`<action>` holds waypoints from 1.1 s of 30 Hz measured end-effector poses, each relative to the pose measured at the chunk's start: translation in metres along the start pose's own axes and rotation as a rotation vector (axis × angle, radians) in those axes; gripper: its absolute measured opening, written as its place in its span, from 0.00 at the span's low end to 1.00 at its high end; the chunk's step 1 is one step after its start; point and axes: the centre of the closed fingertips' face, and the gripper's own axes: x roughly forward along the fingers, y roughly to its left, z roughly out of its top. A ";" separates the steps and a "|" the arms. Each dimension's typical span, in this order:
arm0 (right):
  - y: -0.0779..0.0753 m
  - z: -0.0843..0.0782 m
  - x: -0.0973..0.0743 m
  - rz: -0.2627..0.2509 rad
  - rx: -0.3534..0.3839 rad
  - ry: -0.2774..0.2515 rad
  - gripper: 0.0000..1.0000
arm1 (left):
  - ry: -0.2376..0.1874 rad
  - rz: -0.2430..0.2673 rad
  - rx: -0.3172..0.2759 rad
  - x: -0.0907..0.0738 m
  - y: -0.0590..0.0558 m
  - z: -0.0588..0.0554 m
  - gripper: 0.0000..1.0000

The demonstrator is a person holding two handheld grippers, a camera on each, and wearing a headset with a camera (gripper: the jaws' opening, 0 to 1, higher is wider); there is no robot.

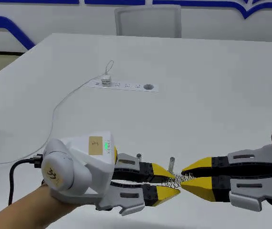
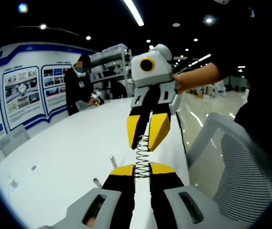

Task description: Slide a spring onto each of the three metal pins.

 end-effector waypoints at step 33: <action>-0.023 0.020 -0.001 -0.112 -0.019 -0.024 0.10 | -0.011 0.124 -0.069 -0.012 0.026 -0.006 0.30</action>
